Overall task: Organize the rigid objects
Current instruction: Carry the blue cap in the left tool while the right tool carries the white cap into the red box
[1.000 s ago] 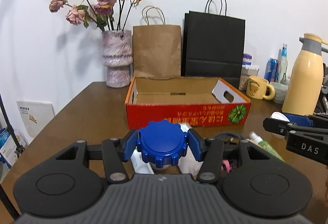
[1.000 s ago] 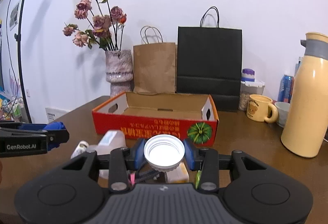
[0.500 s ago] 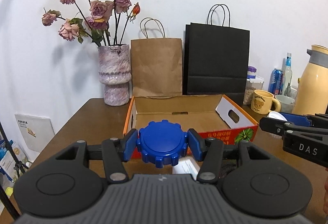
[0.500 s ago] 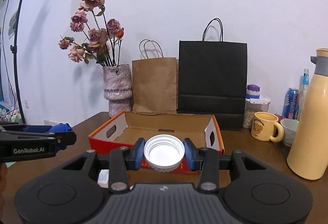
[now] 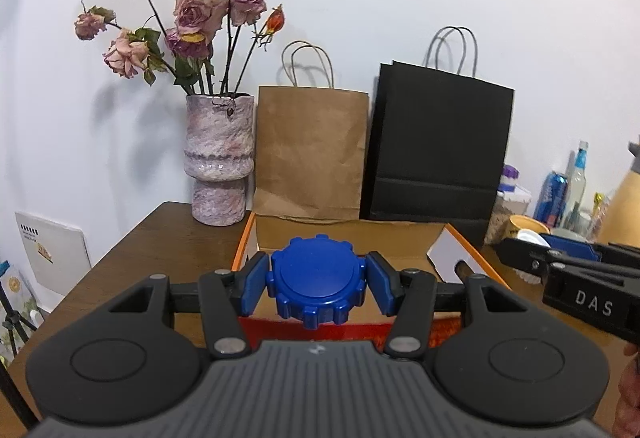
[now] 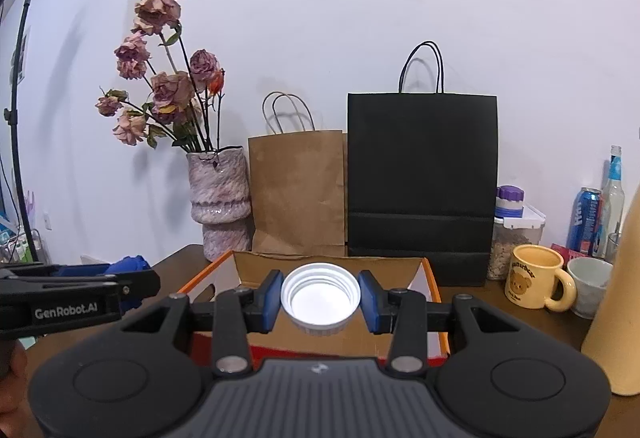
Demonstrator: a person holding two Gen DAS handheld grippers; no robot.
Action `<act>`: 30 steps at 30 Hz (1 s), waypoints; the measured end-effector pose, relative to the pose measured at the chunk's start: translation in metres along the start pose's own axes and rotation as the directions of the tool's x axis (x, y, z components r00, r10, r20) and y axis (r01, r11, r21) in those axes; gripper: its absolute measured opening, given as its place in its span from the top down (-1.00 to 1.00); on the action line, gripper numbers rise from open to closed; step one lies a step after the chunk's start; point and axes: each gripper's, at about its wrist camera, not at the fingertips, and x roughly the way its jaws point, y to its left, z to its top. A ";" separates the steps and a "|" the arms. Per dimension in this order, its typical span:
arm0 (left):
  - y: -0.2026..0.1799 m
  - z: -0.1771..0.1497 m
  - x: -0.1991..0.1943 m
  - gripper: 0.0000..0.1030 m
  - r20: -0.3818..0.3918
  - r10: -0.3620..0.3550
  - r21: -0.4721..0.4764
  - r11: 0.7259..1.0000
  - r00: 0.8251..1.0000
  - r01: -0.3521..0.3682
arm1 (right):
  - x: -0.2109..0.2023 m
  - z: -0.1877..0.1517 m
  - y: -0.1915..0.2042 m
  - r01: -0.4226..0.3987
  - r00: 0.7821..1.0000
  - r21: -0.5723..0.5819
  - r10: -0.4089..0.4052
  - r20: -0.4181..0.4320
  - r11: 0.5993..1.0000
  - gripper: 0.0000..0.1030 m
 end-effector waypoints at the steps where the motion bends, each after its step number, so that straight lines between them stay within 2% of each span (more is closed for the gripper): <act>1: 0.001 0.002 0.004 -0.06 0.002 0.004 -0.008 1.000 1.000 -0.004 | 0.004 0.001 -0.001 0.000 1.000 -0.001 0.000 0.000 1.000 0.23; 9: 0.013 0.018 0.030 -0.06 0.015 0.036 -0.045 0.998 0.999 -0.035 | 0.033 0.012 -0.007 0.001 1.000 -0.015 -0.001 -0.008 1.000 0.23; 22: 0.021 0.037 0.078 -0.06 0.023 0.075 -0.057 0.996 0.997 -0.073 | 0.082 0.036 -0.024 0.005 1.000 -0.030 -0.005 -0.012 1.000 0.23; 30: 0.023 0.042 0.110 -0.06 0.012 0.095 -0.043 0.995 0.995 -0.095 | 0.116 0.042 -0.030 0.004 0.999 -0.040 -0.006 -0.044 0.999 0.23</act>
